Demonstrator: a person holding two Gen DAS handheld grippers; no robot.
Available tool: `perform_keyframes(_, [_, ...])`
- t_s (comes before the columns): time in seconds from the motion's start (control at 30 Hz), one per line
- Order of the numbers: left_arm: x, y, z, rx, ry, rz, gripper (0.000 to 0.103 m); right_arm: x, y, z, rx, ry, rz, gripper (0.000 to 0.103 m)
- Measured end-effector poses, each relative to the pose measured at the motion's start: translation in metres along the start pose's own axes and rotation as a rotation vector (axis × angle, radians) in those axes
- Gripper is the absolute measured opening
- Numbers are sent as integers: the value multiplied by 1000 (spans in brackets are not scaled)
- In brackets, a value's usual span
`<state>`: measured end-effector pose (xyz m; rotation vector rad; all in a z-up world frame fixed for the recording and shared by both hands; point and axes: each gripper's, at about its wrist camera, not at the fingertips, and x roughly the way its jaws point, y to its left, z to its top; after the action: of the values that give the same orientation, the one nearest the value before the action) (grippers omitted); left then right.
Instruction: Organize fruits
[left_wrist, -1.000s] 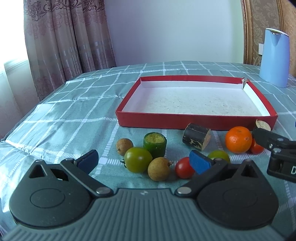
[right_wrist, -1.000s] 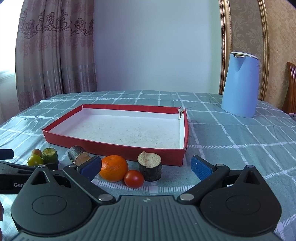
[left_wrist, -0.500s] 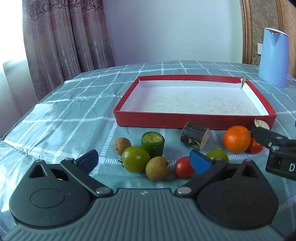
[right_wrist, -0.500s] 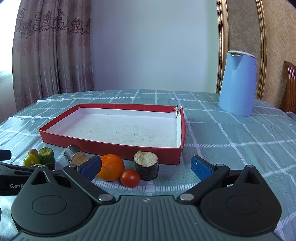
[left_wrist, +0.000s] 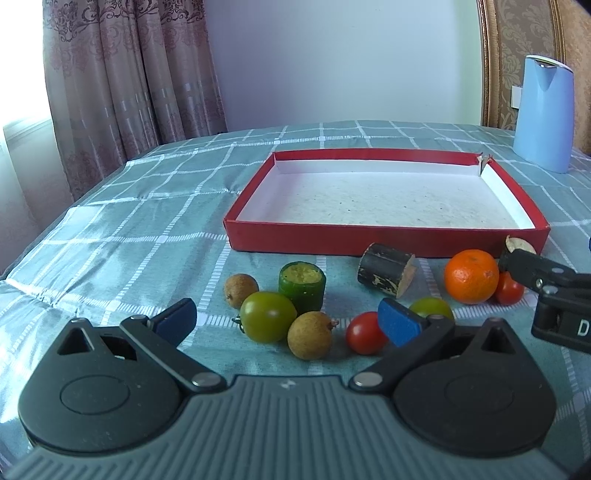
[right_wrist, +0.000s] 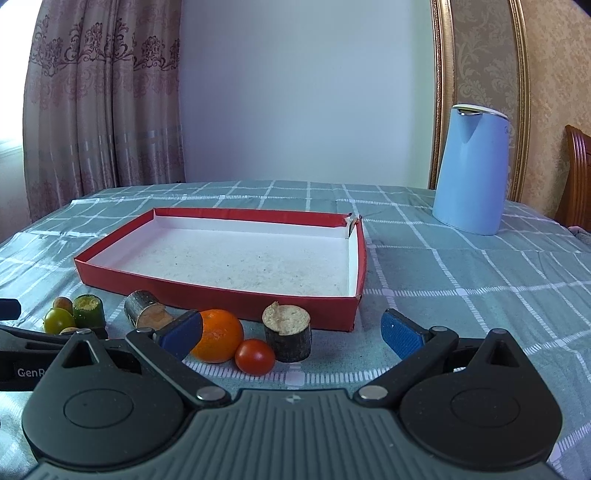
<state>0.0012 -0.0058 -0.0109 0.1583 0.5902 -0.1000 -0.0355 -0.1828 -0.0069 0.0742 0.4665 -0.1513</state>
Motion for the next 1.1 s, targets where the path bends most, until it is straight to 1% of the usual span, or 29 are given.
perform_keyframes(0.33, [-1, -2, -2, 1, -1, -16, 103, 2, -8, -2, 13, 13, -10, 103])
perform_keyframes(0.47, [-1, 1, -3, 3, -3, -33, 103, 2, -18, -1, 10, 13, -26, 103])
perform_keyframes(0.57, [-3, 5, -5, -4, -6, -41, 103, 3, -28, -2, 2, 29, -46, 103])
perform_keyframes(0.73, [-6, 15, -9, -22, 1, -93, 103, 8, -42, -6, 16, 57, -60, 103])
perform_keyframes(0.8, [-6, 16, -12, -9, -5, -100, 103, 11, -42, -6, 13, 66, -55, 100])
perform_keyframes(0.87, [-8, 16, -15, -3, -11, -117, 103, 16, -38, -5, 1, 79, -33, 95])
perform_keyframes(0.93, [-9, 19, -18, -4, -14, -136, 103, 20, -32, -3, -17, 92, -5, 93])
perform_keyframes(1.0, [-9, 20, -19, 4, -13, -137, 103, 25, -27, 0, -32, 93, 7, 92])
perform_keyframes(1.07, [-10, 22, -21, 17, -20, -129, 103, 30, -22, 3, -43, 94, 9, 80])
perform_keyframes(1.1, [-9, 23, -22, 25, -17, -127, 103, 32, -22, 5, -42, 98, 14, 79])
